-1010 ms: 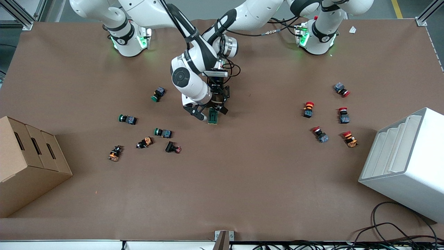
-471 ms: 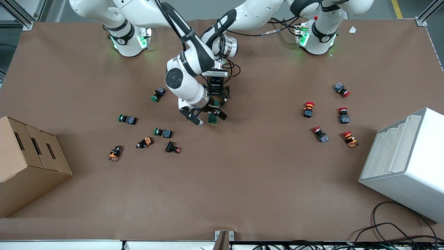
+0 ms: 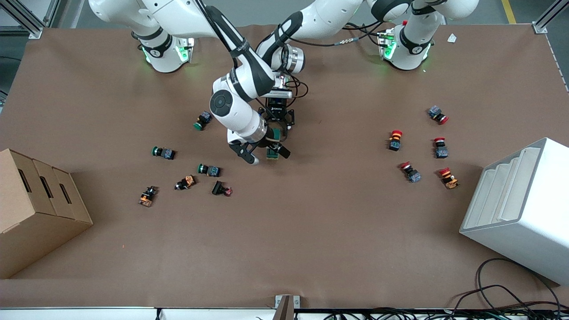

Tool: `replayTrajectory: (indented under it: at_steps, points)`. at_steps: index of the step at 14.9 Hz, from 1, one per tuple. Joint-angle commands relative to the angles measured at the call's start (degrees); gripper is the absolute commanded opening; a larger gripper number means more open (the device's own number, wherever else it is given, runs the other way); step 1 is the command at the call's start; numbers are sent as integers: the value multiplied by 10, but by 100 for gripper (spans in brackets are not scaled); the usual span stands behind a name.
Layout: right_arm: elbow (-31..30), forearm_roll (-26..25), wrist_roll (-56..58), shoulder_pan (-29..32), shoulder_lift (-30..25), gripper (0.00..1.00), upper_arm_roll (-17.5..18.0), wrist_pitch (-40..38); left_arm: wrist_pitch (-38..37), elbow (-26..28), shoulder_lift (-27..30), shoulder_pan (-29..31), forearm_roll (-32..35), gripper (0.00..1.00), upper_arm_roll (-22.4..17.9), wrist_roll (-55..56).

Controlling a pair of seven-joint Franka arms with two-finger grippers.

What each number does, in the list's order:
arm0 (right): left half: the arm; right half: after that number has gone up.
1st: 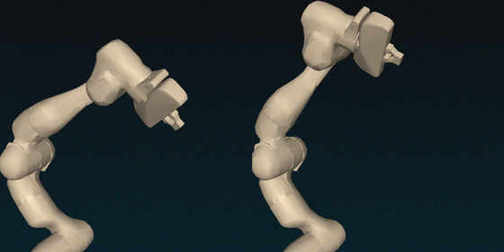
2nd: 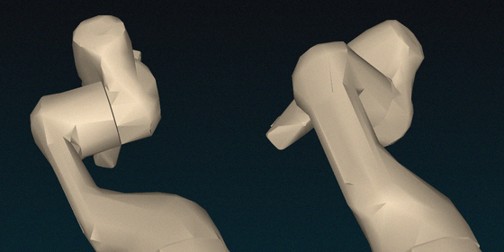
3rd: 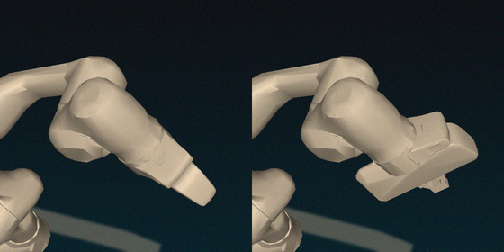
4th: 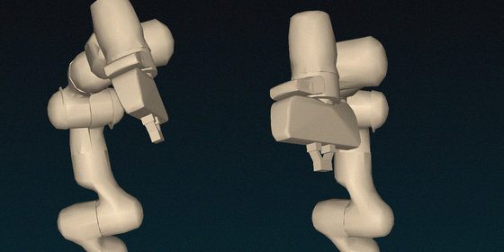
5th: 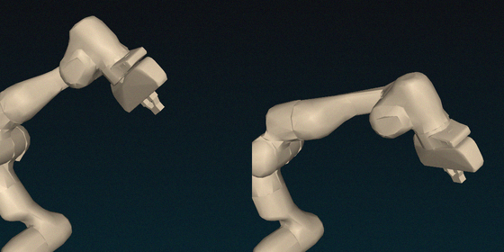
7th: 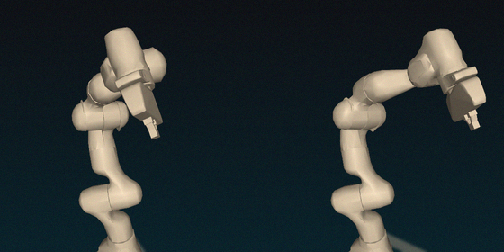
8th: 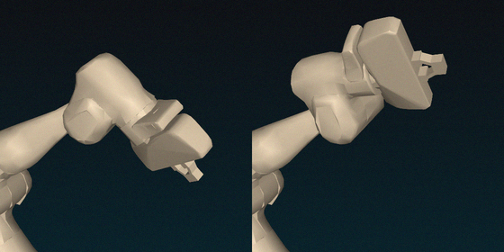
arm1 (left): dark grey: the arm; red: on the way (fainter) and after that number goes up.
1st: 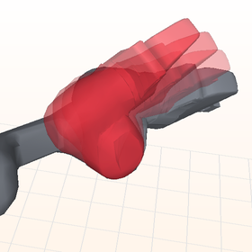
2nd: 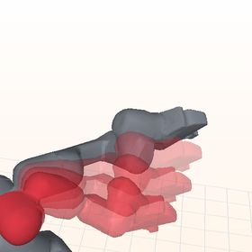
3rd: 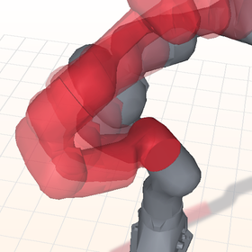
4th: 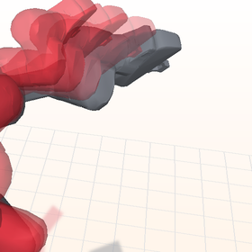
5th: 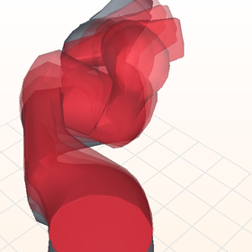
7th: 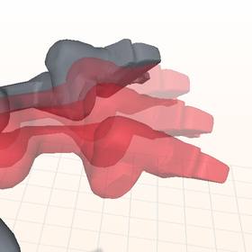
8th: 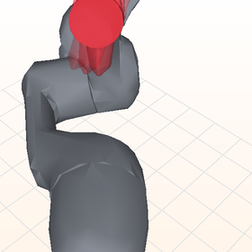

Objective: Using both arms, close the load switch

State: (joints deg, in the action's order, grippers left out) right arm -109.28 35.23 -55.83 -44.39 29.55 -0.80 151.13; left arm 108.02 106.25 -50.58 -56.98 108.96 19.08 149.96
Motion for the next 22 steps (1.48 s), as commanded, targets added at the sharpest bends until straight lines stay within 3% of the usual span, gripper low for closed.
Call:
replayTrajectory:
  at_steps: [1,12,17,18,22]
  points:
    - [20,2,8,4,18,100,-2,5,4,-2,-25,-3,-18,100,1,-4]
    - [83,-11,11,4,82,100,-22,6,4,-2,-28,-2,-18,100,1,-16]
    - [92,-39,14,7,74,100,-45,-29,4,-5,-26,0,-19,99,1,-36]
    - [105,-56,14,6,72,100,-58,-62,4,-6,-25,0,-27,99,1,-41]
    - [138,-204,44,10,28,100,-116,-219,5,-28,-15,1,-84,99,4,-76]
